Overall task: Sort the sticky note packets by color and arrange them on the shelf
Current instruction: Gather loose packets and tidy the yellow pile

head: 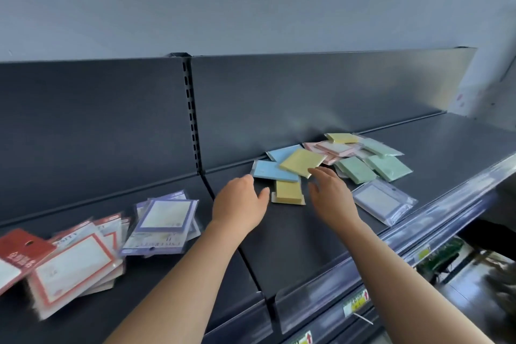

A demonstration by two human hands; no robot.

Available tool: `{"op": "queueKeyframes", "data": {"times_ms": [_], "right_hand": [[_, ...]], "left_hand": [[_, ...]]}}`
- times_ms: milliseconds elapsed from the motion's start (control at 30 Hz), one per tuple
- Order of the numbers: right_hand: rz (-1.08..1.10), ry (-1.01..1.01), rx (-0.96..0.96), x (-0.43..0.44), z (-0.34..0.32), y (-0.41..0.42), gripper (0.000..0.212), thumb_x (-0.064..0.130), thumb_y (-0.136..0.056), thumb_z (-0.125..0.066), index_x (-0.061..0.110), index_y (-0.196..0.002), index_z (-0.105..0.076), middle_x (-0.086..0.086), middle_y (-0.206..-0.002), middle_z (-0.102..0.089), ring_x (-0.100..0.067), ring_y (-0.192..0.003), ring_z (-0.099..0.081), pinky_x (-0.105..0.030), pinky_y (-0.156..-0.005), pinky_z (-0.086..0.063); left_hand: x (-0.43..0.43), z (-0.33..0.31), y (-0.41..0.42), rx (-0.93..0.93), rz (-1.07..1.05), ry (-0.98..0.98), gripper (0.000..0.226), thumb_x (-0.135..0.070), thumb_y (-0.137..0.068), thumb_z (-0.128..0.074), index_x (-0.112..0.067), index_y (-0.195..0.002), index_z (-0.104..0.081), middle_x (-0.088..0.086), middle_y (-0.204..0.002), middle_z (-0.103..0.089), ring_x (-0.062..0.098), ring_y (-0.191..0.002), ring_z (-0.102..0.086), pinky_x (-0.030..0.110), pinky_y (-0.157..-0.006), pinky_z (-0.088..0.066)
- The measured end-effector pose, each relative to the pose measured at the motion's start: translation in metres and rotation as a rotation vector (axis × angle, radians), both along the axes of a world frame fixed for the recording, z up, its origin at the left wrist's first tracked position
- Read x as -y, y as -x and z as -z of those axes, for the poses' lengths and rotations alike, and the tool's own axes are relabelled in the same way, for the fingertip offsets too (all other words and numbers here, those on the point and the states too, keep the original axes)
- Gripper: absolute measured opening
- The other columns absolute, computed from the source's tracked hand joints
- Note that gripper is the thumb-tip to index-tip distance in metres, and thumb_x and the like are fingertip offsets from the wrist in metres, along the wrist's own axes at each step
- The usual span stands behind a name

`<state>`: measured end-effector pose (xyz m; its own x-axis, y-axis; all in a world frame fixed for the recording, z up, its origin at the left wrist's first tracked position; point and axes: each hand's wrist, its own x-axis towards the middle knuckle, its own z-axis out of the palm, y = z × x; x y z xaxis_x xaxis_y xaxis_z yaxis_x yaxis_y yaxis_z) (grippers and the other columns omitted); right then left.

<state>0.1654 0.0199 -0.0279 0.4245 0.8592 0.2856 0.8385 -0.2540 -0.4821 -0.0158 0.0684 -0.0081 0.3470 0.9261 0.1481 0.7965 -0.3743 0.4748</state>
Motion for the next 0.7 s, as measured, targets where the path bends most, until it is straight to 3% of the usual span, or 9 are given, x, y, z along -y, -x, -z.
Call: {"op": "queueKeyframes", "data": {"times_ms": [167, 267, 333, 400, 433, 467, 533, 633, 700], "right_hand": [[-0.082, 0.112, 0.016, -0.022, 0.004, -0.037, 0.046, 0.009, -0.096, -0.041, 0.019, -0.142, -0.045, 0.000, -0.154, -0.031, -0.023, -0.135, -0.040, -0.032, -0.104, -0.036], [-0.159, 0.112, -0.009, -0.031, 0.011, -0.050, 0.042, 0.009, -0.097, -0.041, 0.016, -0.137, -0.051, -0.001, -0.152, -0.036, -0.022, -0.134, -0.041, -0.030, -0.106, -0.034], [-0.189, 0.079, -0.050, -0.035, 0.014, -0.057, 0.038, 0.008, -0.096, -0.041, 0.012, -0.131, -0.057, -0.003, -0.148, -0.042, -0.023, -0.132, -0.043, -0.028, -0.106, -0.033], [-0.191, 0.019, -0.101, -0.036, 0.013, -0.061, 0.030, 0.007, -0.094, -0.043, 0.005, -0.114, -0.066, -0.007, -0.131, -0.057, -0.028, -0.118, -0.053, -0.029, -0.095, -0.039], [-0.182, -0.029, -0.118, -0.037, 0.013, -0.063, 0.024, 0.008, -0.092, -0.045, 0.001, -0.097, -0.068, -0.009, -0.112, -0.064, -0.031, -0.102, -0.057, -0.031, -0.083, -0.041], [-0.164, -0.079, -0.130, -0.037, 0.012, -0.064, 0.021, 0.010, -0.091, -0.047, -0.001, -0.083, -0.064, -0.010, -0.092, -0.064, -0.031, -0.086, -0.056, -0.033, -0.072, -0.040], [-0.127, -0.160, -0.180, -0.036, 0.009, -0.069, 0.025, 0.016, -0.089, -0.054, 0.000, -0.069, -0.058, -0.007, -0.072, -0.057, -0.027, -0.068, -0.051, -0.033, -0.059, -0.034], [-0.104, -0.204, -0.295, -0.033, 0.003, -0.075, 0.021, 0.025, -0.086, -0.064, 0.009, -0.073, -0.066, -0.001, -0.078, -0.062, -0.015, -0.068, -0.054, -0.024, -0.062, -0.032], [-0.097, -0.211, -0.352, -0.029, 0.000, -0.076, 0.014, 0.025, -0.083, -0.068, 0.012, -0.081, -0.070, 0.001, -0.088, -0.066, -0.011, -0.073, -0.058, -0.022, -0.065, -0.035]], "left_hand": [[-0.003, 0.008, -0.048, -0.064, -0.076, 0.101, 0.052, -0.057, -0.088, -0.051, -0.013, -0.113, -0.058, 0.002, -0.119, -0.056, 0.023, -0.104, -0.055, 0.035, -0.081, -0.050], [-0.003, 0.013, -0.069, -0.132, -0.173, 0.120, 0.061, -0.070, -0.078, -0.052, -0.015, -0.104, -0.059, 0.002, -0.119, -0.053, 0.025, -0.104, -0.052, 0.036, -0.080, -0.047], [-0.002, 0.014, -0.078, -0.168, -0.230, 0.111, 0.064, -0.072, -0.077, -0.054, -0.017, -0.110, -0.058, 0.002, -0.123, -0.049, 0.026, -0.107, -0.050, 0.037, -0.082, -0.046], [-0.001, 0.015, -0.083, -0.169, -0.273, 0.113, 0.062, -0.068, -0.079, -0.056, -0.018, -0.115, -0.057, 0.003, -0.126, -0.048, 0.027, -0.109, -0.049, 0.037, -0.085, -0.045], [0.000, 0.015, -0.083, -0.154, -0.296, 0.125, 0.058, -0.063, -0.080, -0.057, -0.015, -0.114, -0.058, 0.004, -0.124, -0.050, 0.028, -0.108, -0.050, 0.037, -0.085, -0.045], [0.000, 0.014, -0.084, -0.130, -0.319, 0.139, 0.055, -0.058, -0.081, -0.059, -0.011, -0.111, -0.060, 0.006, -0.121, -0.053, 0.029, -0.106, -0.052, 0.038, -0.084, -0.046], [0.003, 0.013, -0.083, -0.050, -0.347, 0.171, 0.047, -0.045, -0.082, -0.062, -0.004, -0.105, -0.063, 0.013, -0.111, -0.061, 0.032, -0.100, -0.058, 0.040, -0.080, -0.050], [0.011, 0.011, -0.083, 0.036, -0.374, 0.177, 0.026, -0.035, -0.086, -0.062, -0.013, -0.100, -0.064, 0.004, -0.104, -0.065, 0.025, -0.091, -0.062, 0.033, -0.071, -0.050], [0.016, 0.010, -0.089, 0.005, -0.409, 0.176, 0.049, -0.050, -0.081, -0.065, -0.013, -0.113, -0.054, 0.001, -0.113, -0.058, 0.025, -0.101, -0.058, 0.032, -0.073, -0.045]]}}
